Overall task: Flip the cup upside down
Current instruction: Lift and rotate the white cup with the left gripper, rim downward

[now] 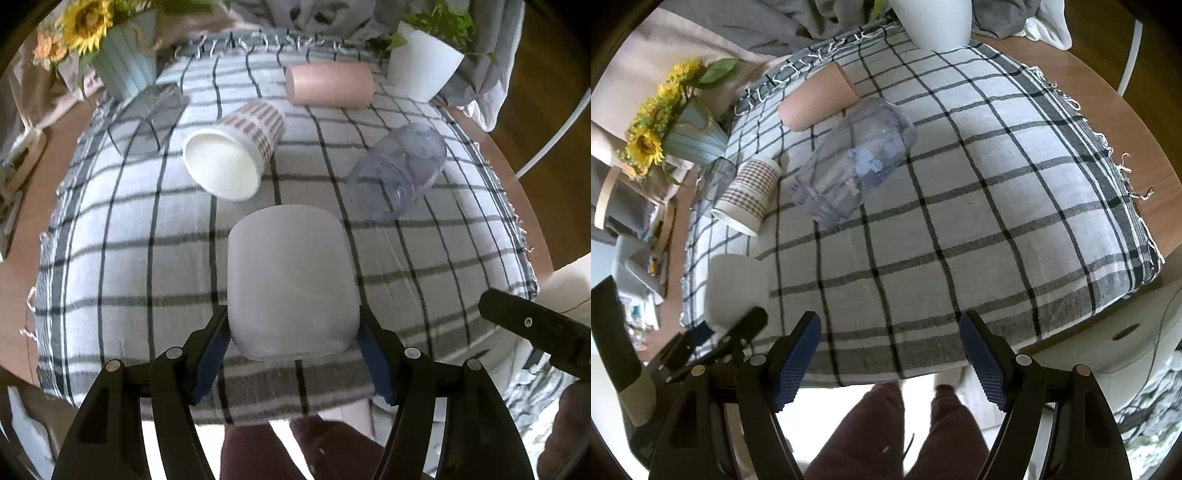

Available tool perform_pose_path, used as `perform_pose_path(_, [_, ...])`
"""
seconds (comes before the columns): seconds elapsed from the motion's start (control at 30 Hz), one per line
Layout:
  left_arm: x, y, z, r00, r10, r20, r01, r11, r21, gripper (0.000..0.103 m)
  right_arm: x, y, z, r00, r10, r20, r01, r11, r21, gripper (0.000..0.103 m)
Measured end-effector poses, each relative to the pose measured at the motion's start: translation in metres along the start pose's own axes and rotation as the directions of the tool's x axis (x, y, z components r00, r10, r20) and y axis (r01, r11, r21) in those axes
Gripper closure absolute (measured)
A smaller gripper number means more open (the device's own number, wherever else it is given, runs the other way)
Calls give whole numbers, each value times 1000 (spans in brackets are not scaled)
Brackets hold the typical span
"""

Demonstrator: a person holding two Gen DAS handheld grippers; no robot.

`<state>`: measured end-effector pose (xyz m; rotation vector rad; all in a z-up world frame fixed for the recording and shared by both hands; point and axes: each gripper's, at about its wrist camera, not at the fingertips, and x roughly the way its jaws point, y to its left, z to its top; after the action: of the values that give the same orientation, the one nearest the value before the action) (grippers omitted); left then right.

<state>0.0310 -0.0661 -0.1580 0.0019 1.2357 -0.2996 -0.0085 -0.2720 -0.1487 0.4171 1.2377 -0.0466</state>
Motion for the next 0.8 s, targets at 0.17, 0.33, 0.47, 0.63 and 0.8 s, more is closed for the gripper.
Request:
perform_pose_path(0.17, [0,1,3,996,-31,-78,28,999,-35,37,-5,0,3,999,35,-6,-35,999,26,25])
perform_pose_path(0.33, [12,7,12,975,-64,-212,49,996,-73,37,-8,1,8,998,57,-6,-56,996,68,25])
perform_pose_path(0.47, [21,7,21,954,-93,-285,74,994,-77,37,-10,4,14,997,70,-7,-69,993,96,25])
perform_pose_path(0.63, [34,14,34,916,-173,-362,133,982,-132,37,-5,4,24,995,95,-25,-89,981,171,26])
perform_pose_path(0.8, [38,17,51,916,-175,-362,131,981,-143,37,-5,8,36,995,100,6,-100,976,195,27])
